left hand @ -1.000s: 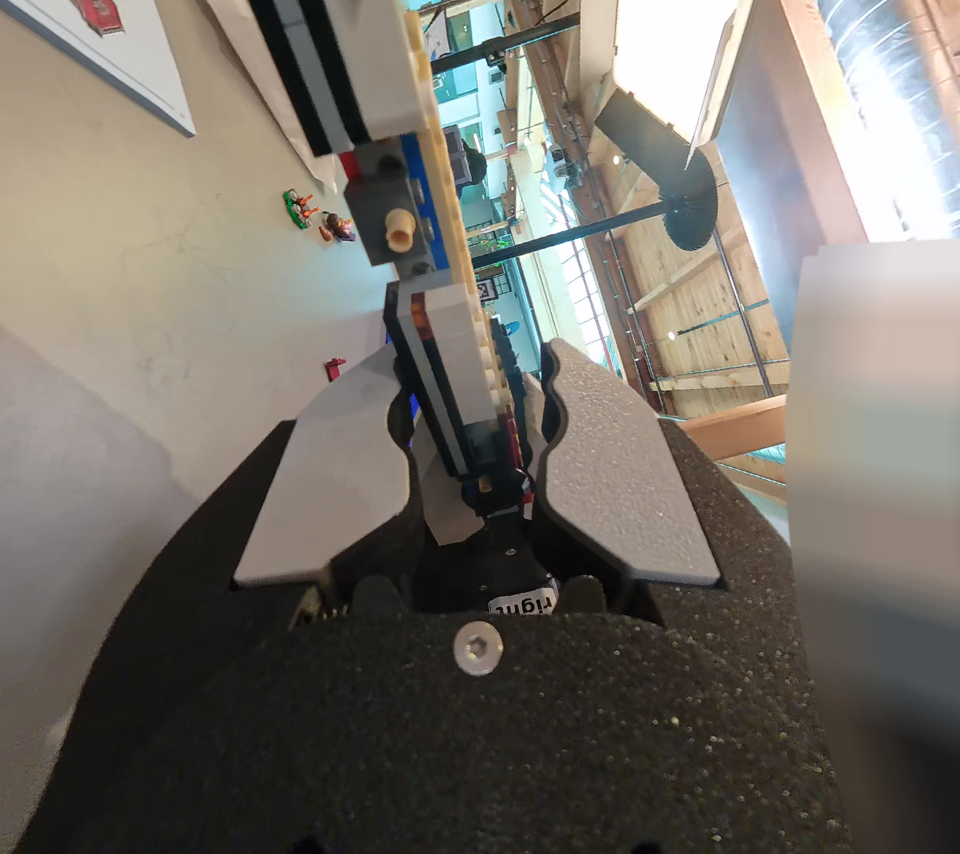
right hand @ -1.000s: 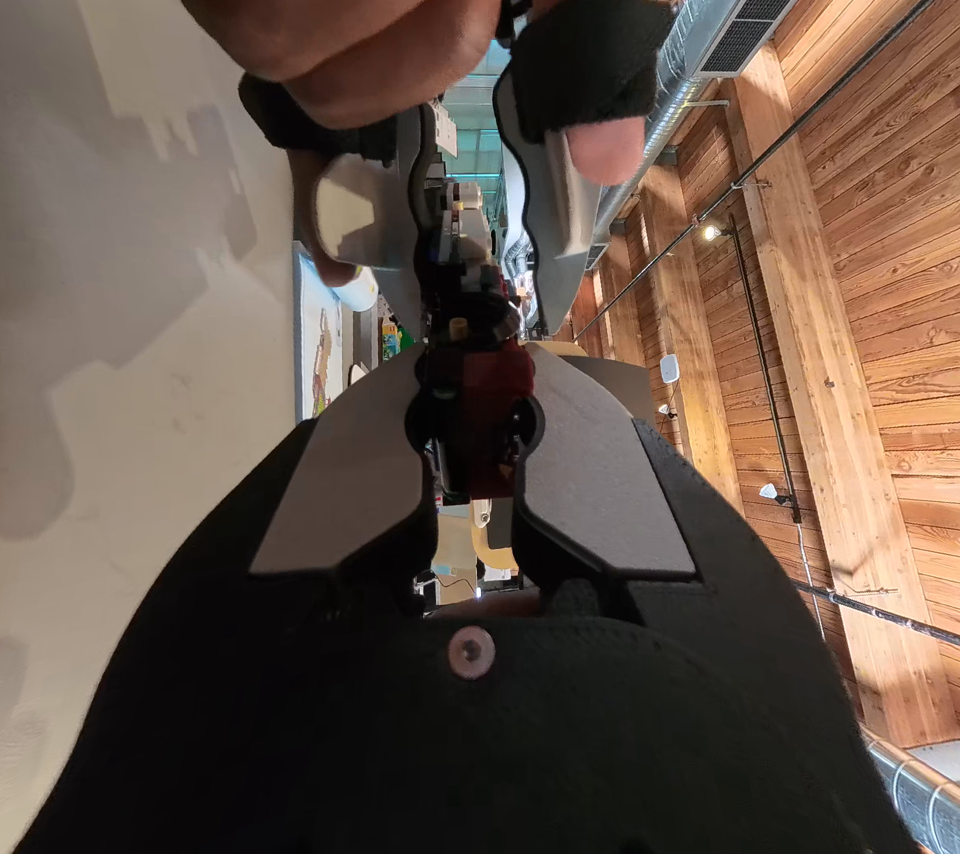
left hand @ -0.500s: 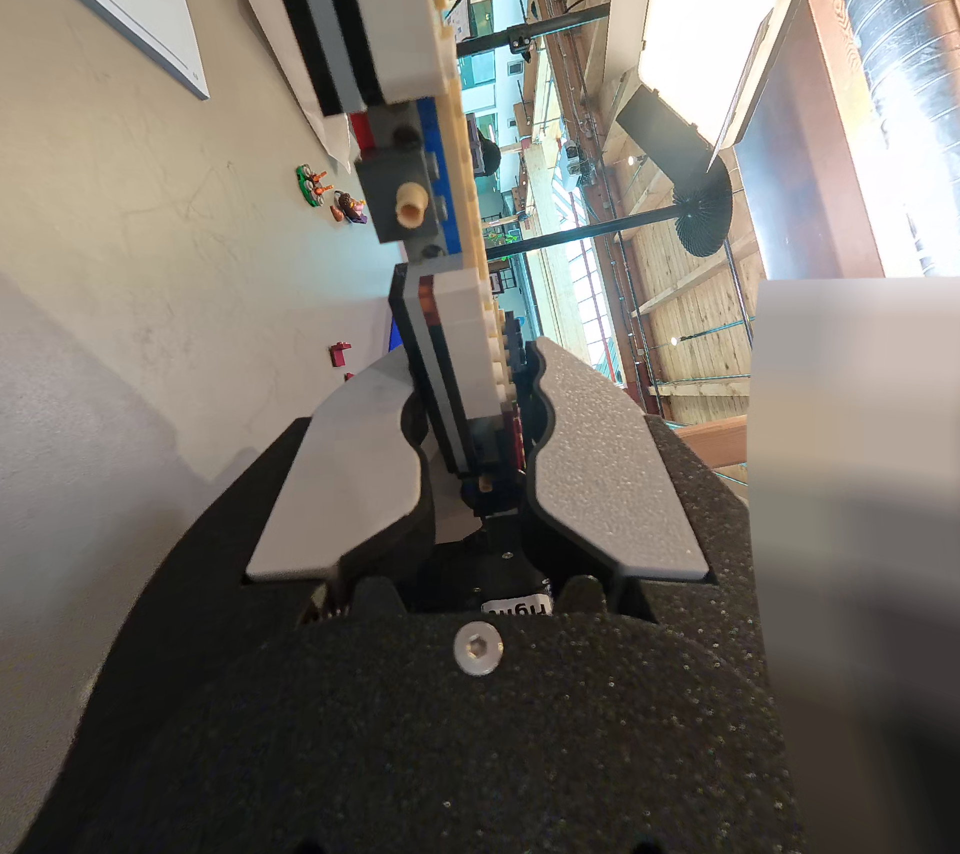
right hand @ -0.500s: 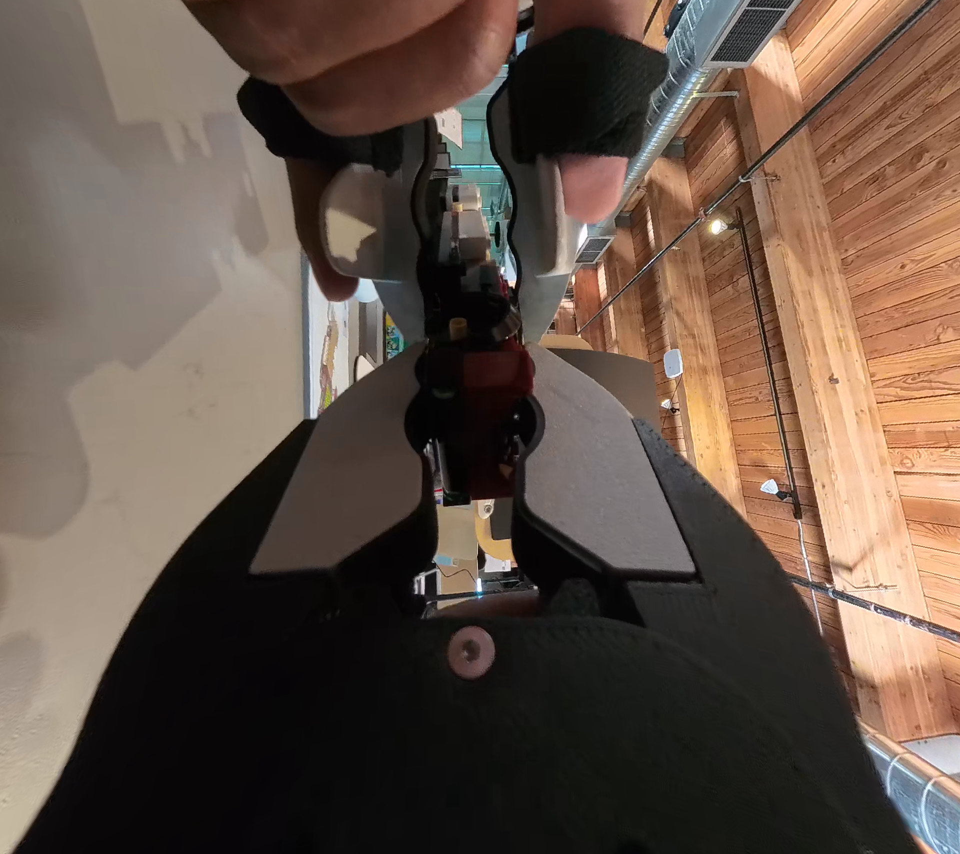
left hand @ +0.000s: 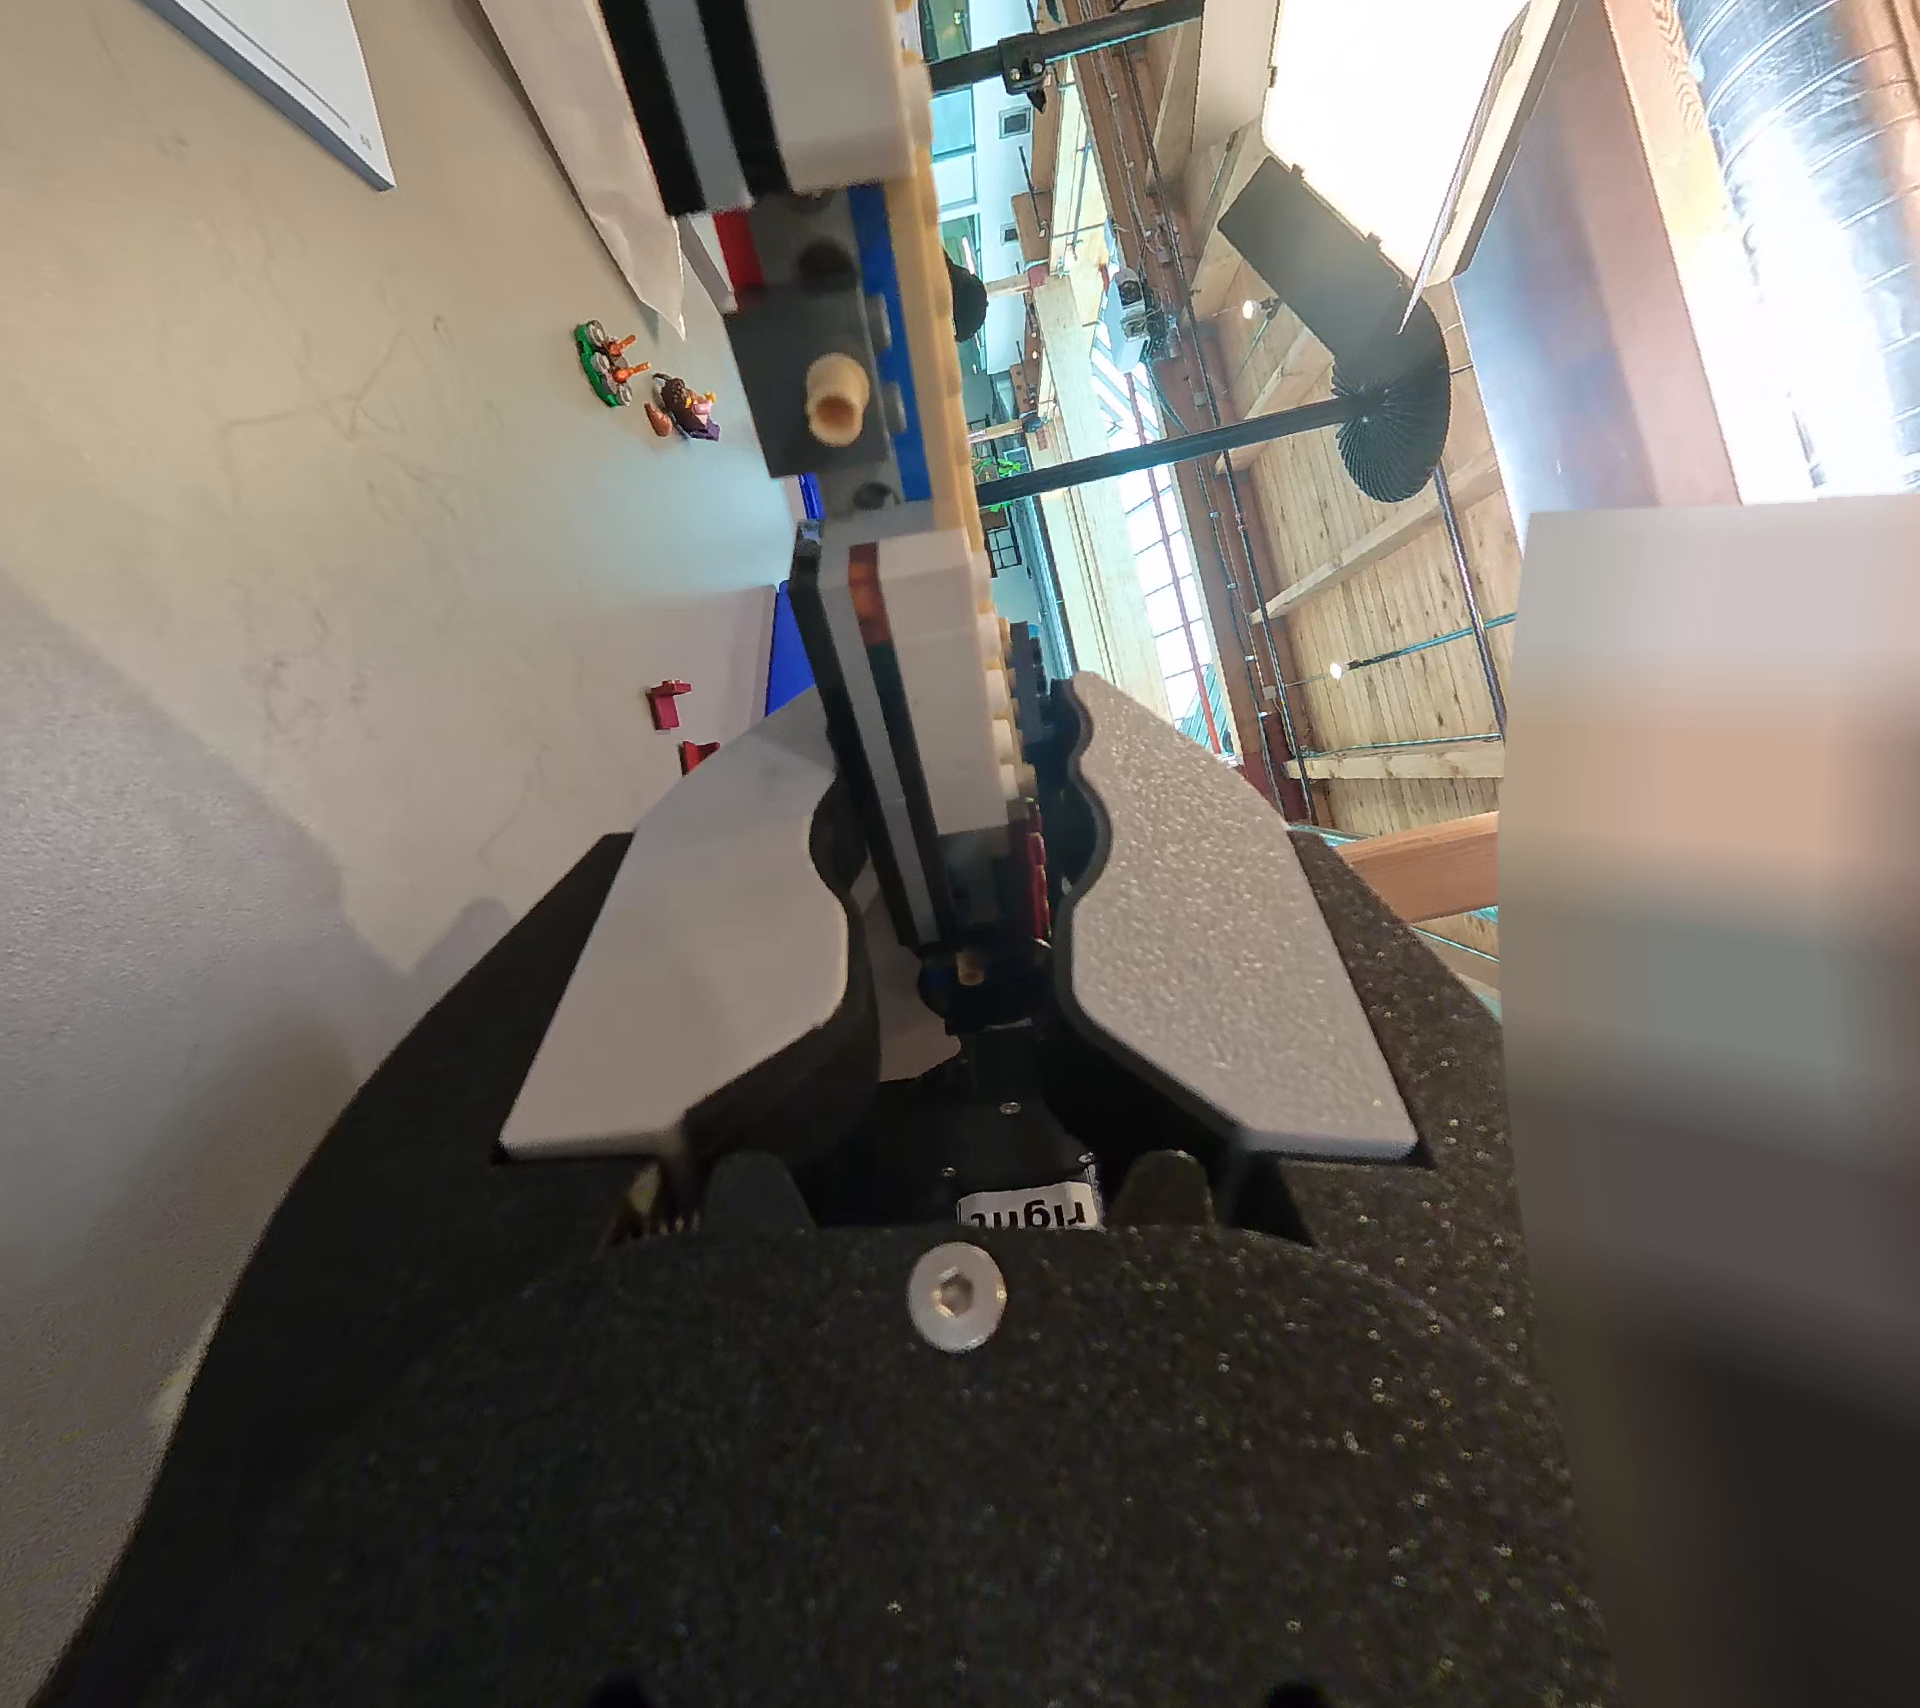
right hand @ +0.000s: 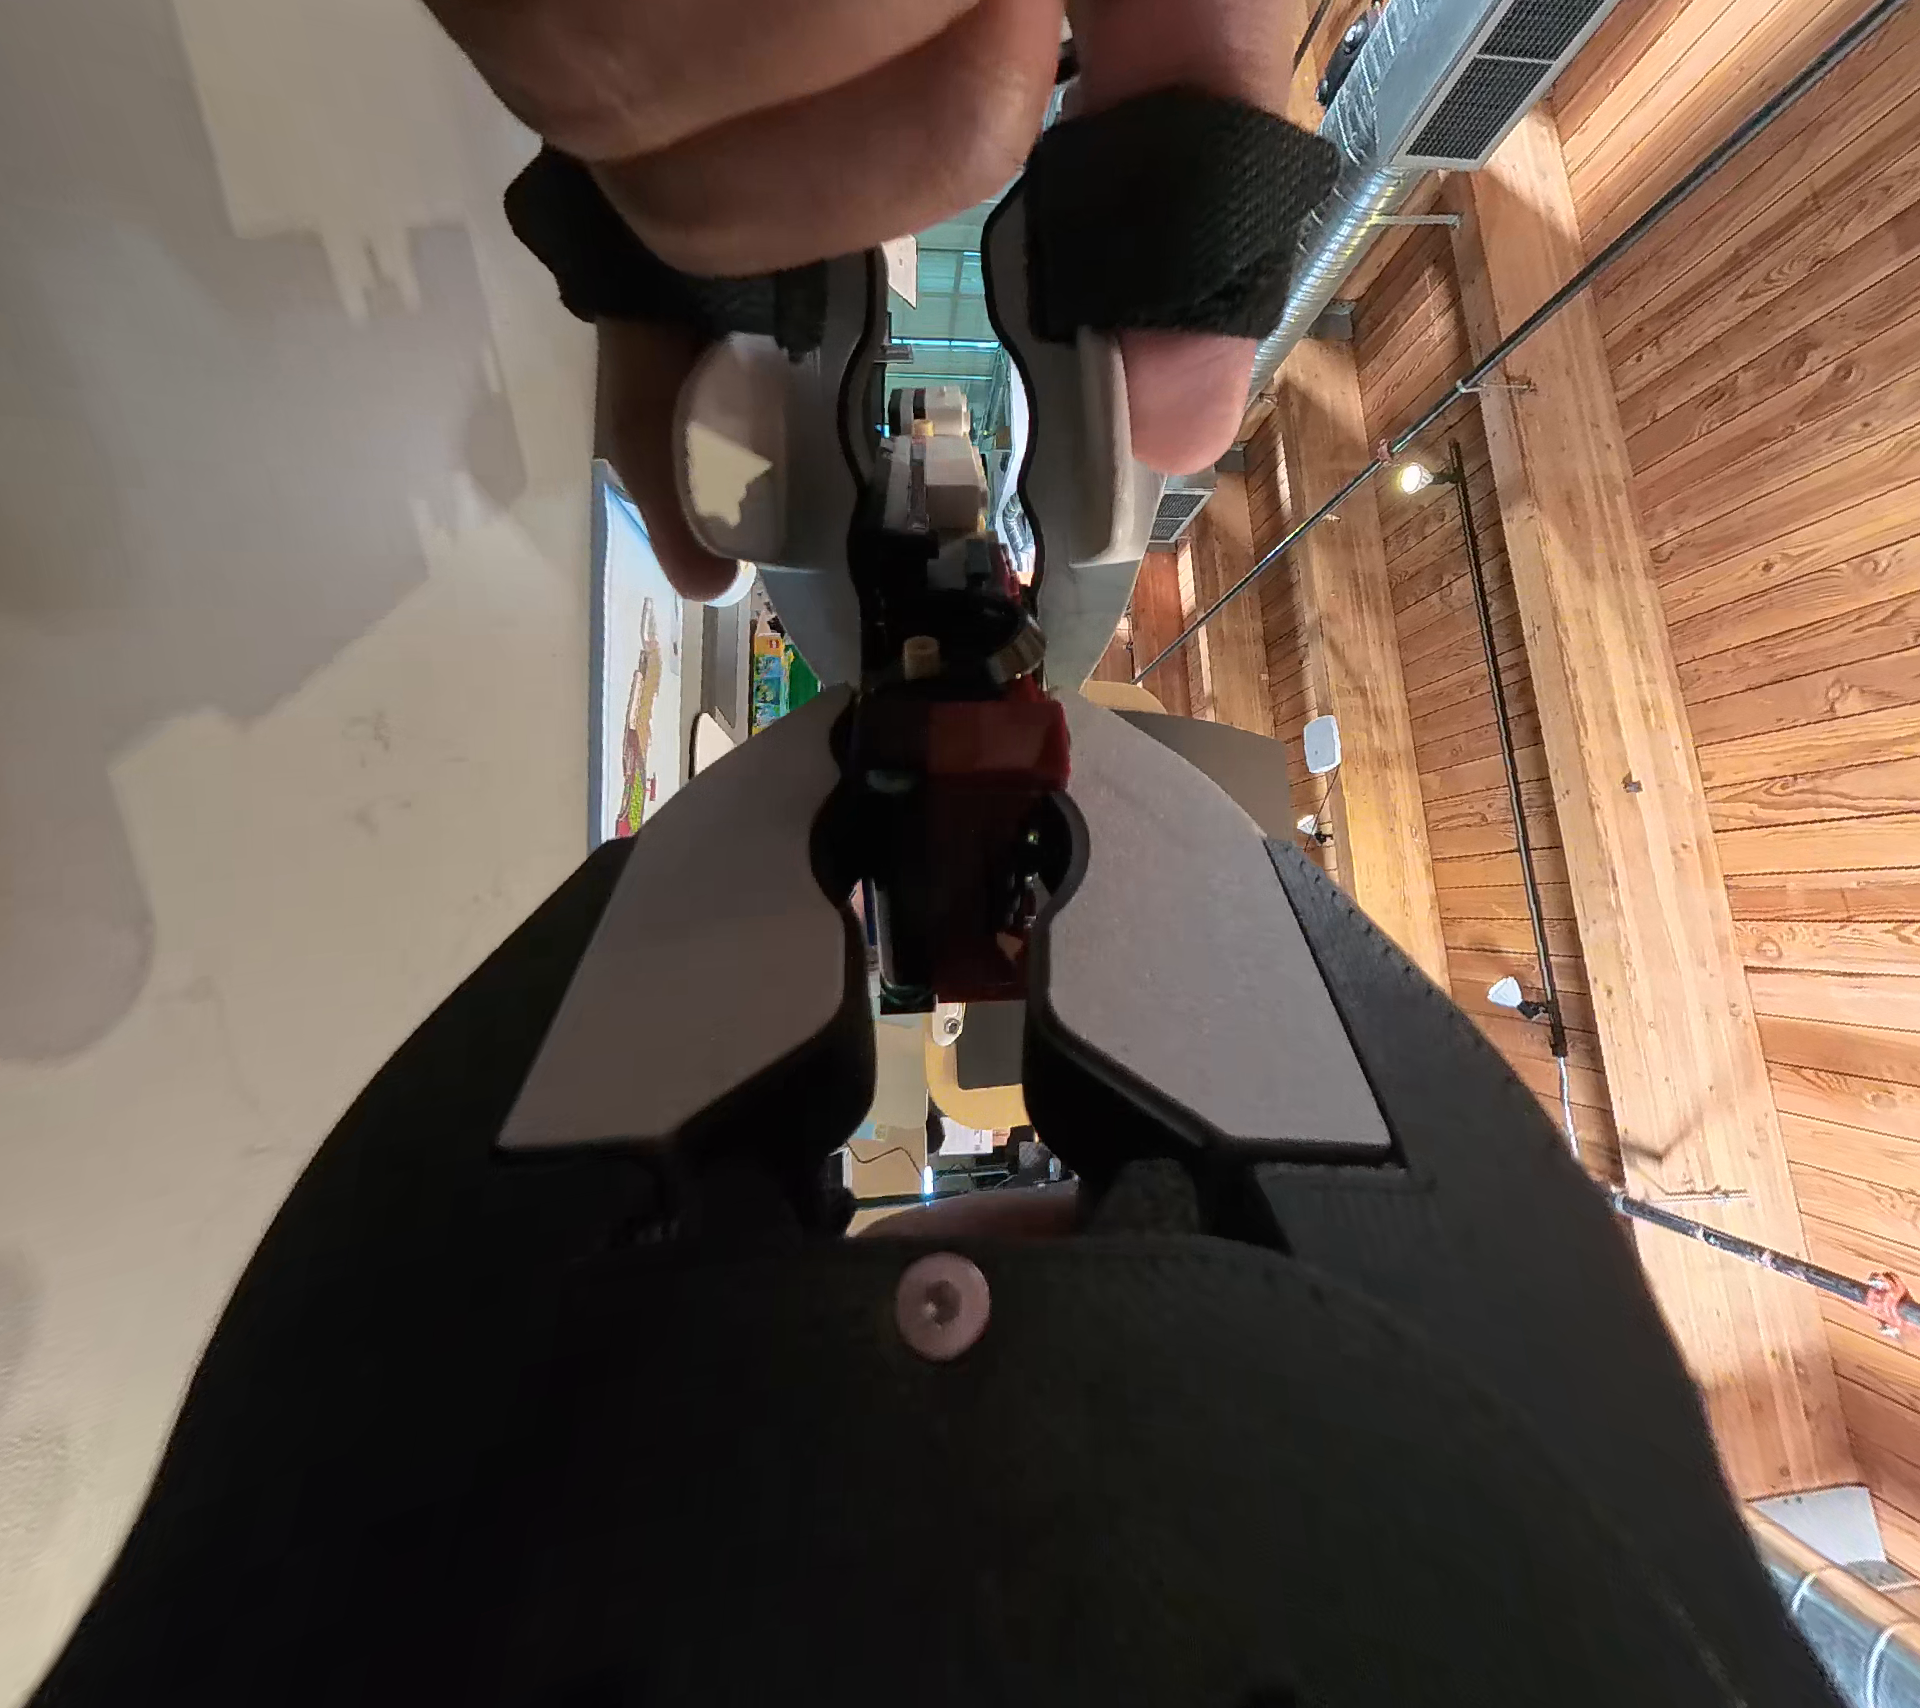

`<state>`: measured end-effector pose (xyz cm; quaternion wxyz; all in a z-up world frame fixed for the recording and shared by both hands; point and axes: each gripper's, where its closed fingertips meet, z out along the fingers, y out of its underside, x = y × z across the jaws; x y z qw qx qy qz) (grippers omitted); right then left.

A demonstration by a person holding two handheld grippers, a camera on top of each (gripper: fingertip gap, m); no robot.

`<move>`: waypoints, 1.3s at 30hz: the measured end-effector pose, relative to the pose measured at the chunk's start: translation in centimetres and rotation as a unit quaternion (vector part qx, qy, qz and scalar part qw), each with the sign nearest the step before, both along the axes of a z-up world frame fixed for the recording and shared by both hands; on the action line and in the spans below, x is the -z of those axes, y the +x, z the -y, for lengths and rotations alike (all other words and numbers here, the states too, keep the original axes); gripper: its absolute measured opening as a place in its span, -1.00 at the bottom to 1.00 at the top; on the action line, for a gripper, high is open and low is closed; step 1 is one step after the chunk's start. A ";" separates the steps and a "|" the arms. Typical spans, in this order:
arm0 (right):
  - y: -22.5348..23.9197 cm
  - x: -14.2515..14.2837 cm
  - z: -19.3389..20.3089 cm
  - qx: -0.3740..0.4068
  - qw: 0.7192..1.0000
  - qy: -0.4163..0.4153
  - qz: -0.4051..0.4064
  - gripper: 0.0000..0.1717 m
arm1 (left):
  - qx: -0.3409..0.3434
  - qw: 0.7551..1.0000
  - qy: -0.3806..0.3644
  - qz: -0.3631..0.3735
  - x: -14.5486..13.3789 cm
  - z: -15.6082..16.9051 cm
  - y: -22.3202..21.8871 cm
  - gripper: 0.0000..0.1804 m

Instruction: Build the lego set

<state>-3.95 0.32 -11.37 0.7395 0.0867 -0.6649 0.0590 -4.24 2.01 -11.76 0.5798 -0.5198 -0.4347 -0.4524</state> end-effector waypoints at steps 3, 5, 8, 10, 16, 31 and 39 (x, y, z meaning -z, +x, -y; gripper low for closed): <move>0.1 0.1 0.1 -0.003 1.000 0.005 -0.002 -0.66 | 0.003 1.000 0.001 -0.004 0.1 0.0 0.1 -0.62; 0.1 0.1 0.2 -0.004 1.000 0.006 -0.006 -0.66 | 0.006 1.000 0.004 -0.011 0.1 0.1 0.1 -0.63; 0.3 0.1 0.2 -0.007 1.000 -0.004 -0.008 -0.64 | 0.012 0.999 0.027 -0.024 -0.1 0.1 0.2 -0.62; 0.6 0.3 0.1 -0.014 1.000 -0.024 0.007 -0.55 | 0.011 0.999 0.037 -0.038 0.1 0.3 0.0 -0.62; 2.1 3.4 -1.1 -0.038 0.966 -0.183 0.180 -0.48 | 0.027 0.992 0.028 -0.119 1.8 0.9 -0.4 -0.62; 4.5 3.2 -0.7 -0.107 0.517 -0.636 0.562 -0.50 | 0.054 0.966 0.003 -0.255 2.5 2.6 0.1 -0.62; 3.3 1.6 -0.1 -0.131 0.427 -0.691 0.568 -0.48 | 0.101 0.946 0.020 -0.307 2.2 2.7 2.7 -0.62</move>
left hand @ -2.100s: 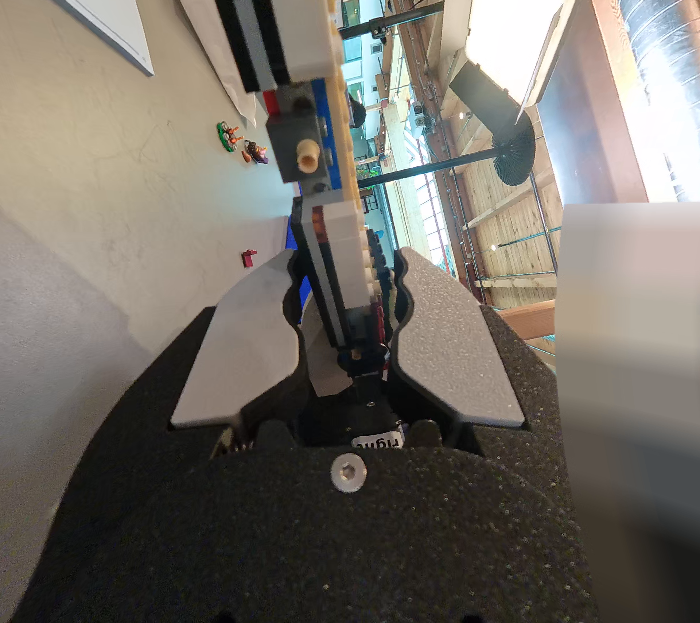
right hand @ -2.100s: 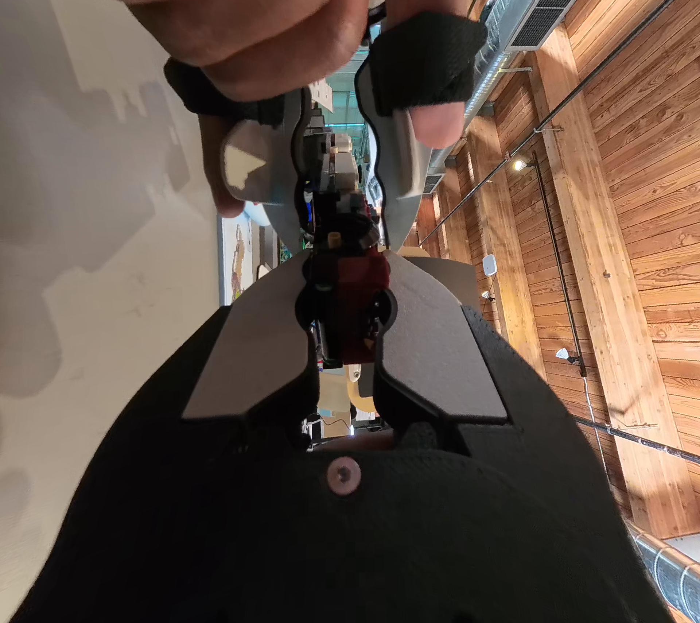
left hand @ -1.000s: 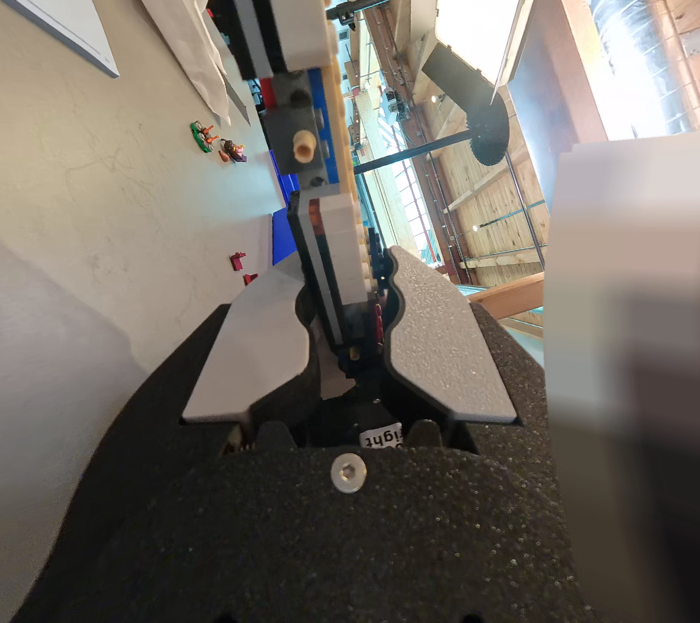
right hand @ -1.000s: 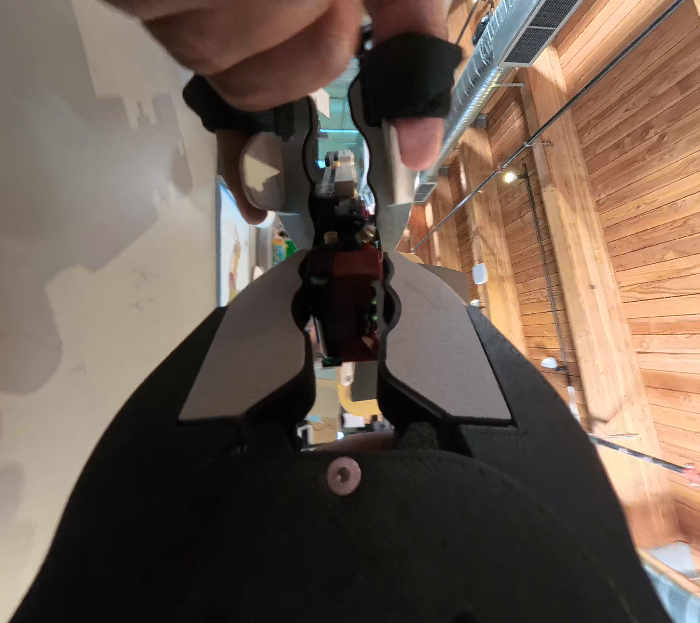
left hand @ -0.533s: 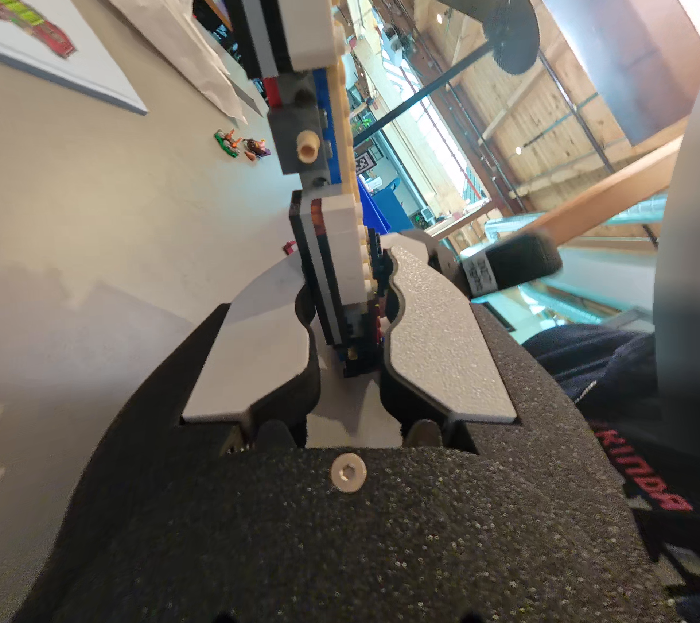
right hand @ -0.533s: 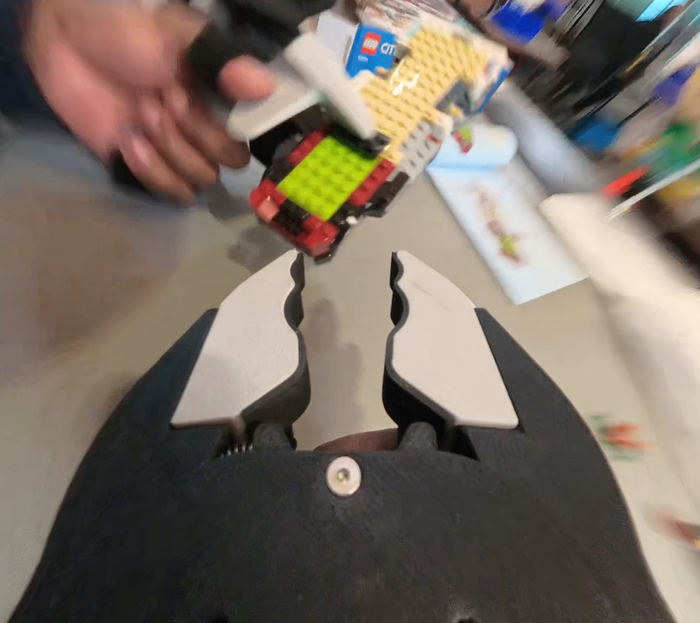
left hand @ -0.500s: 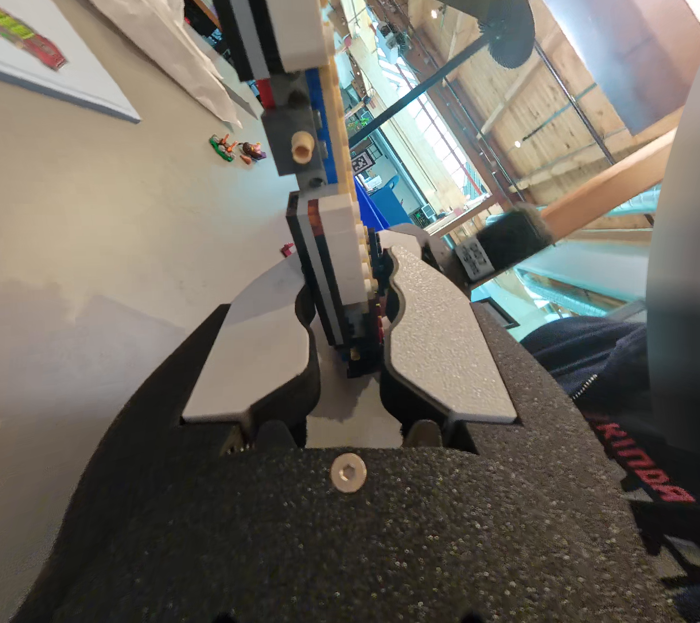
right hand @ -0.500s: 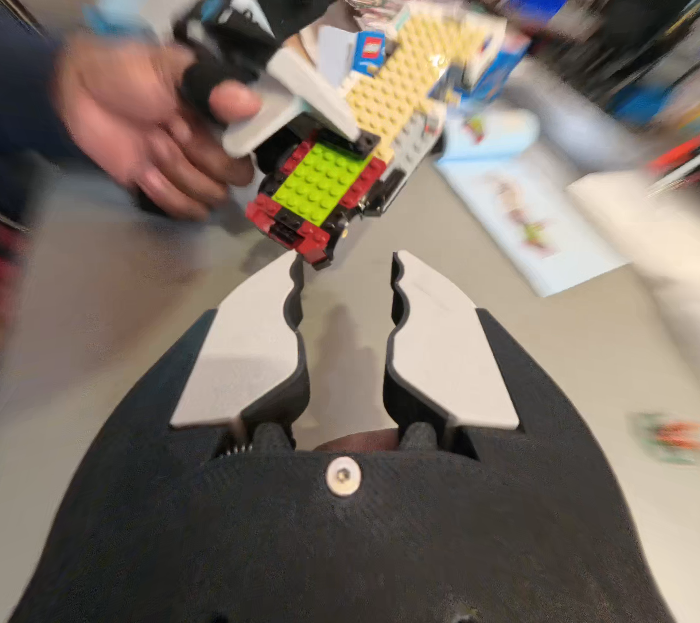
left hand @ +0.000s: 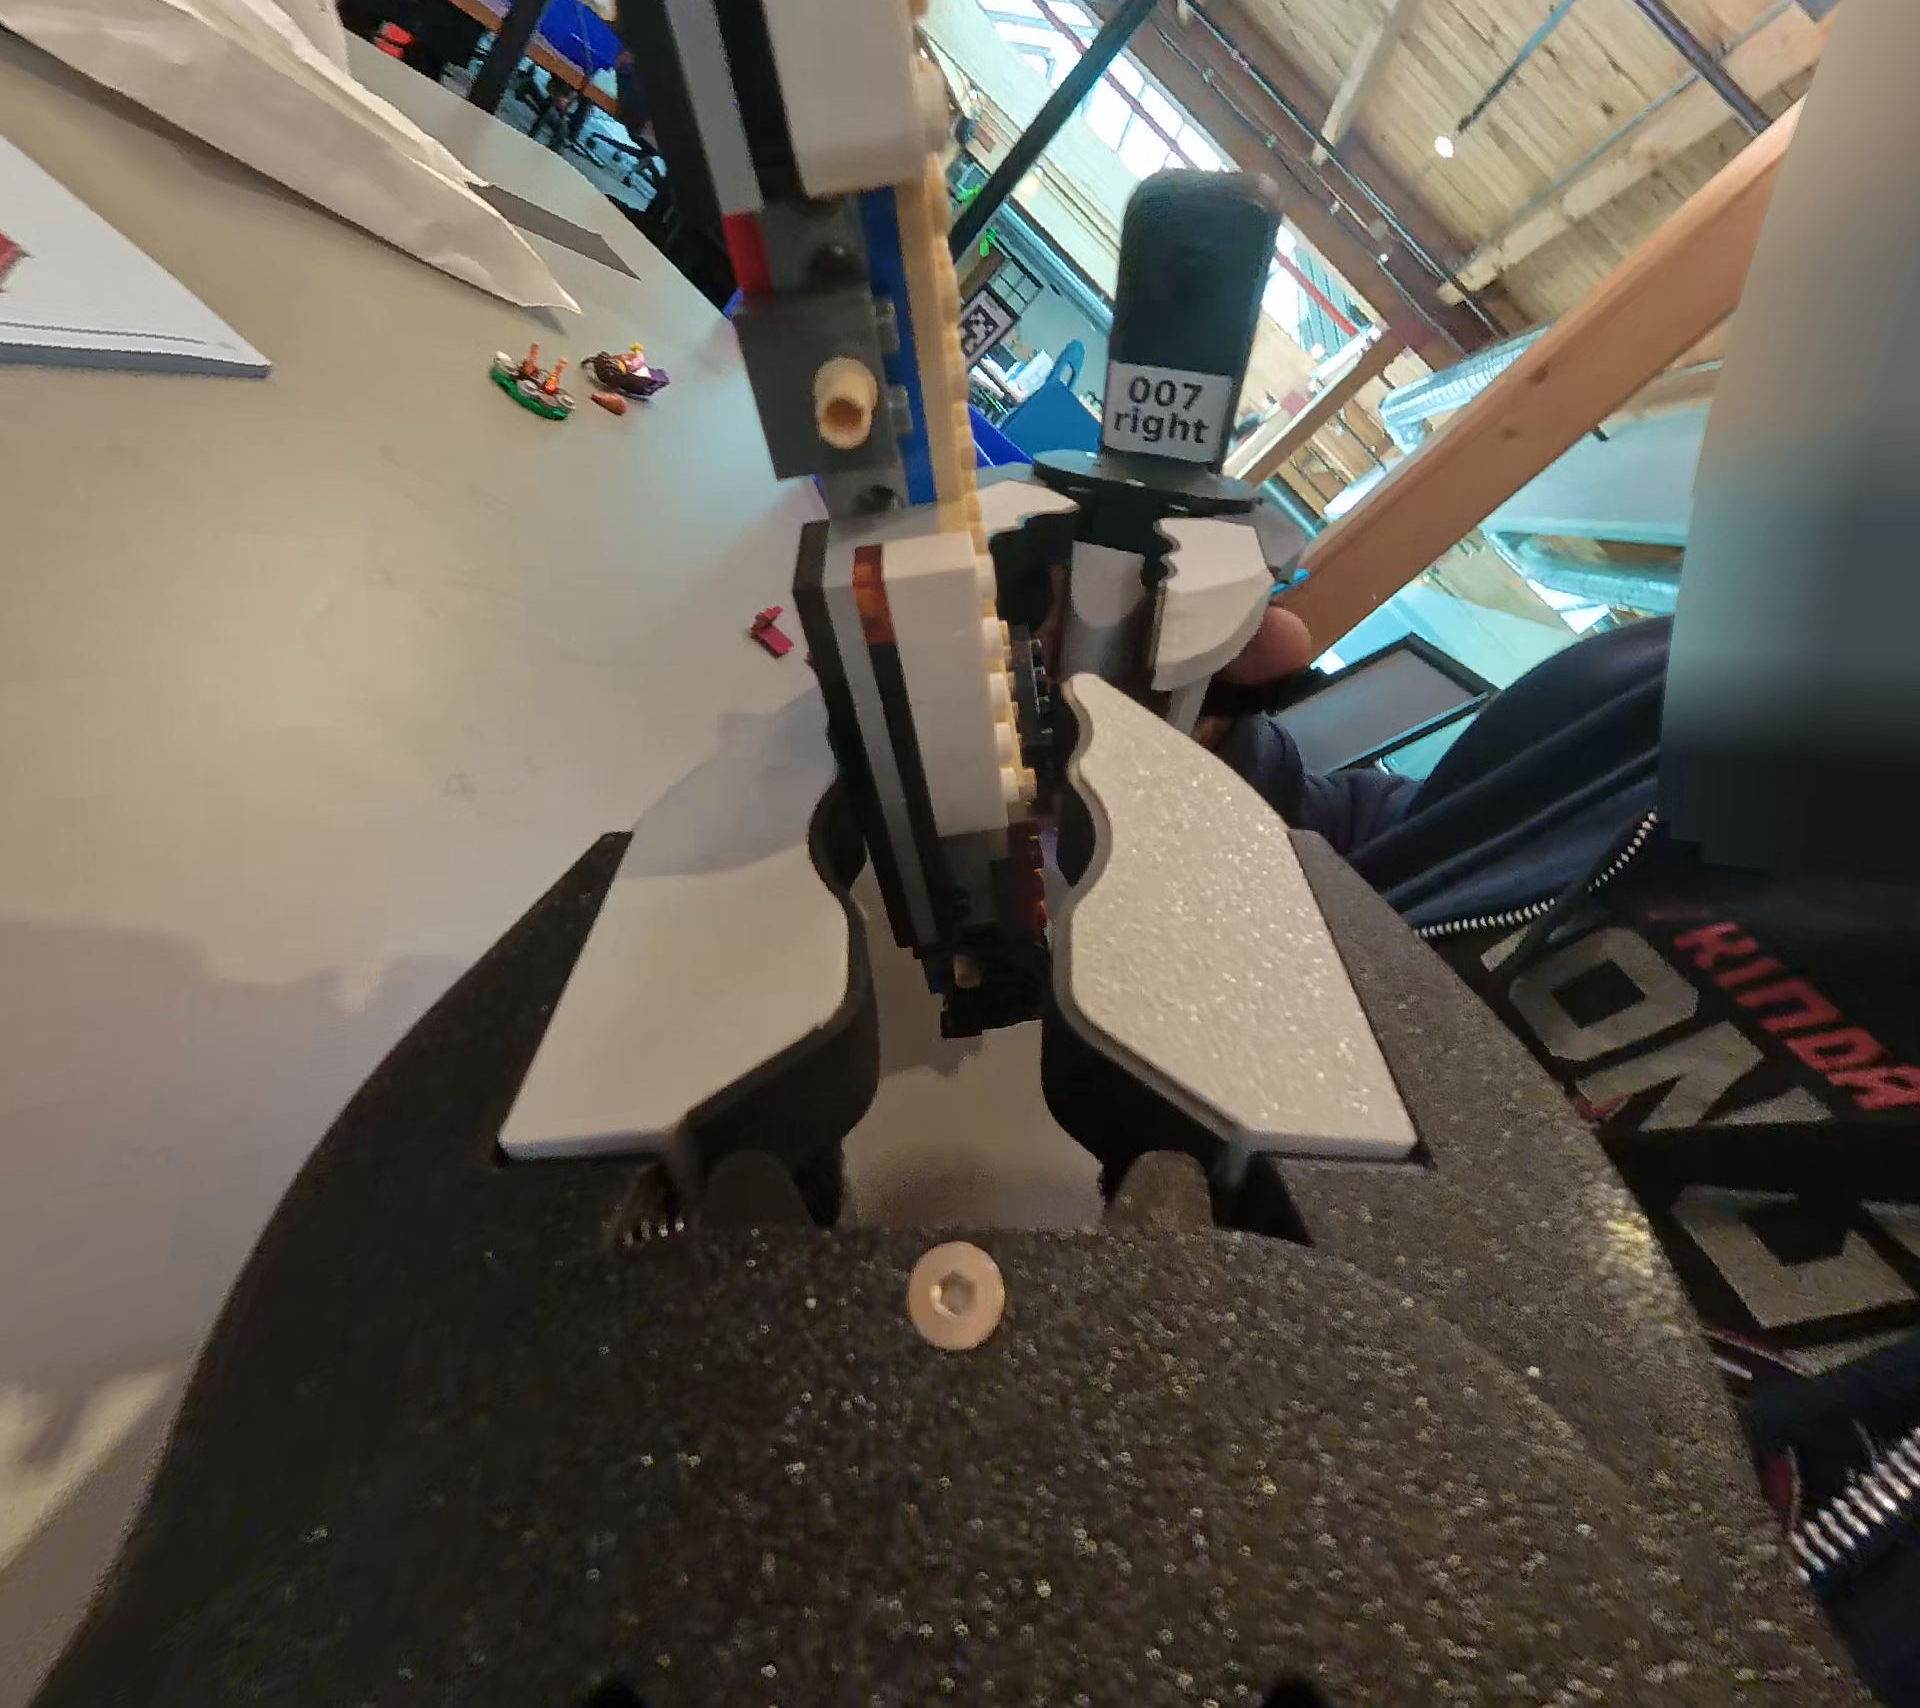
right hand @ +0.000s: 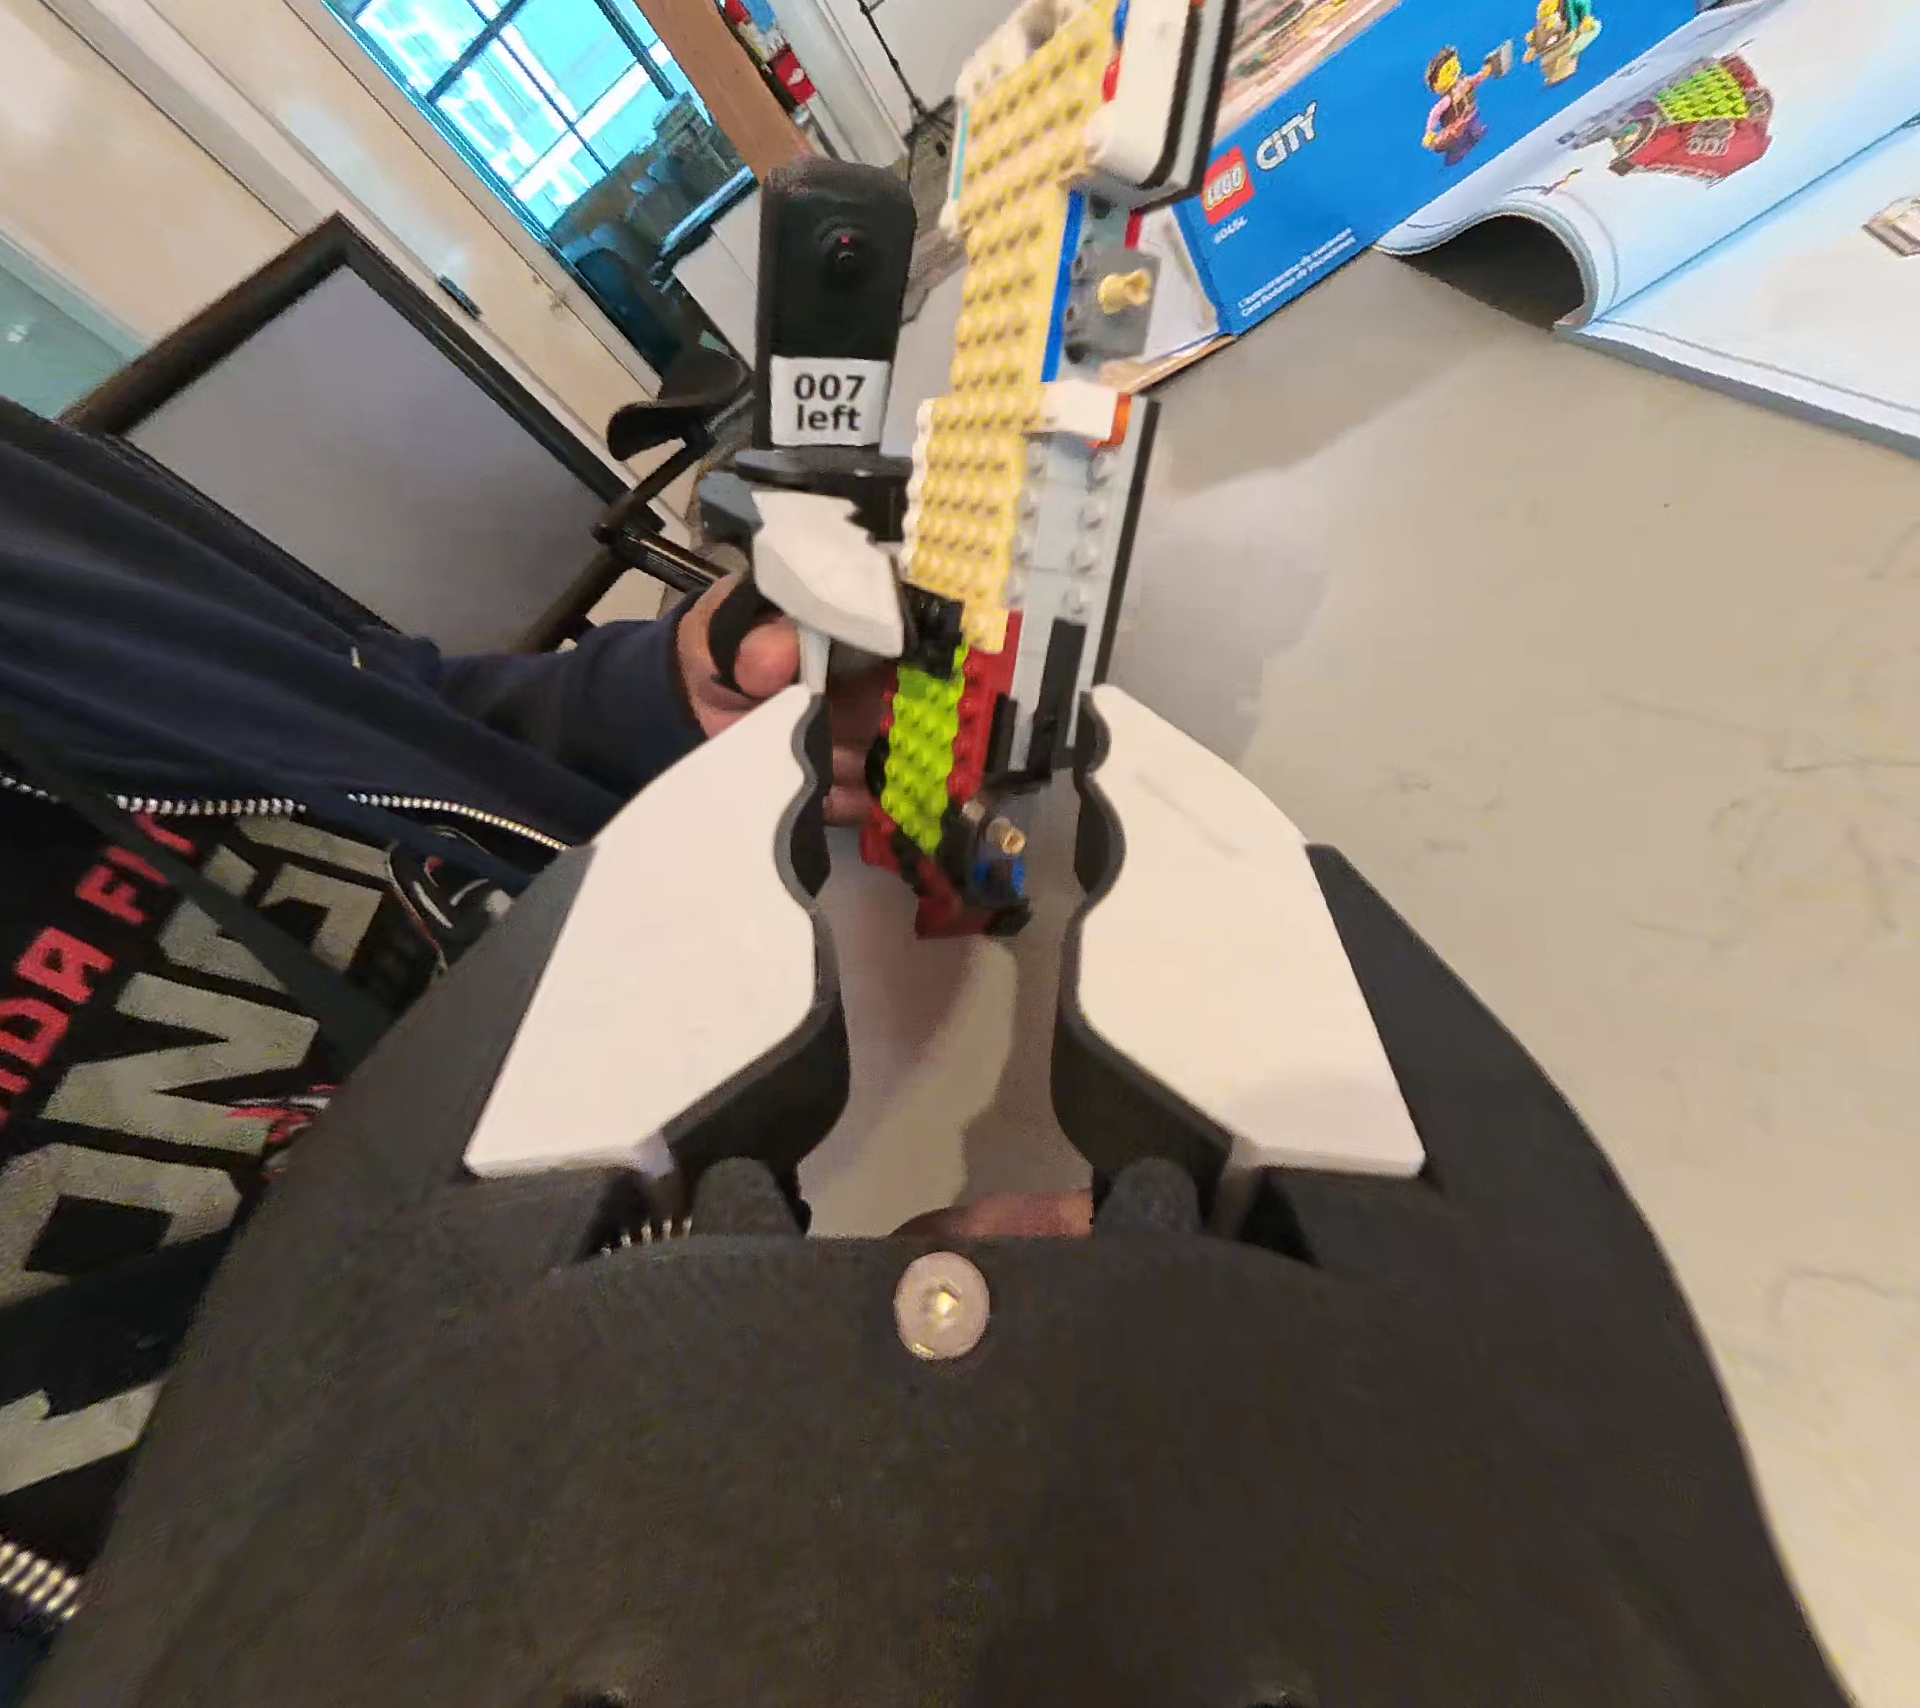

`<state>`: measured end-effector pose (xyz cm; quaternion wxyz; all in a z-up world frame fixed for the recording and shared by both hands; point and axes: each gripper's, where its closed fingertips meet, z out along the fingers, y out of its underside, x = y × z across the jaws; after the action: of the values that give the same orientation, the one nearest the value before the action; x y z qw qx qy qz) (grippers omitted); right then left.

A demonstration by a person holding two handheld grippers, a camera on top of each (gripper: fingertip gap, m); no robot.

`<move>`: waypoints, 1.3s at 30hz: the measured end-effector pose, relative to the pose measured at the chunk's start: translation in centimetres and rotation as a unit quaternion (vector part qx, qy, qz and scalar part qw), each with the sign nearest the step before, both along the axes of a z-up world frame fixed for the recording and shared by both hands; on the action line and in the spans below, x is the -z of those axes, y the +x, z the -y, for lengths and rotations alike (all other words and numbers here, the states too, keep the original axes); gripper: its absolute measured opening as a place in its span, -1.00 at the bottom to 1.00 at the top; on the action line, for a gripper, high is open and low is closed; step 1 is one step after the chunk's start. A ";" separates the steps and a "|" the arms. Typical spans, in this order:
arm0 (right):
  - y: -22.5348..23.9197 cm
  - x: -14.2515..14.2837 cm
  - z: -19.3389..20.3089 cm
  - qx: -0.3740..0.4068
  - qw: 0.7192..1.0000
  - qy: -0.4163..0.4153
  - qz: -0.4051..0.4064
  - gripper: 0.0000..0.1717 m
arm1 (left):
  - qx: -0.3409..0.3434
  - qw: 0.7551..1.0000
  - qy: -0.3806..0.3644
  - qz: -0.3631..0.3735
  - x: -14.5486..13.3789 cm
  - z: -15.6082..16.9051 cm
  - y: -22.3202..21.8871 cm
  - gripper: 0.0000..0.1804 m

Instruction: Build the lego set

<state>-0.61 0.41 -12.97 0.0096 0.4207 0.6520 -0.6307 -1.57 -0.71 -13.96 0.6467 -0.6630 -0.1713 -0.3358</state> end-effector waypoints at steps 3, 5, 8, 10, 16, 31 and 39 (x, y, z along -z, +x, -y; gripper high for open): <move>0.1 0.1 0.3 -0.009 1.000 -0.004 0.003 -0.48 | 0.017 1.000 0.008 -0.017 -0.2 0.1 0.8 -0.62; 0.3 0.3 0.6 -0.017 1.000 -0.003 0.005 -0.48 | 0.028 0.999 0.013 -0.026 -0.4 0.1 1.2 -0.62; 0.5 0.5 0.8 -0.025 1.000 -0.005 0.009 -0.48 | 0.040 0.999 0.019 -0.031 -0.6 0.1 1.8 -0.62; 0.6 0.7 0.9 -0.028 1.000 -0.004 0.009 -0.49 | 0.046 0.998 0.023 -0.033 -0.7 0.1 2.1 -0.62; 1.3 0.3 1.3 -0.051 0.999 -0.016 -0.009 -0.59 | 0.056 0.997 0.028 -0.051 -1.0 0.1 2.7 -0.63; 1.8 0.2 1.4 -0.067 0.997 -0.023 -0.022 -0.63 | 0.062 0.996 0.029 -0.055 -1.2 0.1 3.1 -0.63; 1.8 0.4 1.3 -0.070 0.997 -0.016 -0.022 -0.61 | 0.057 0.995 0.020 -0.073 -0.9 0.0 3.2 -0.63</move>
<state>1.22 -0.86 -13.37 0.0462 0.3597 0.6698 -0.6480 1.64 -0.70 -13.02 0.6501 -0.6816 -0.0787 -0.3265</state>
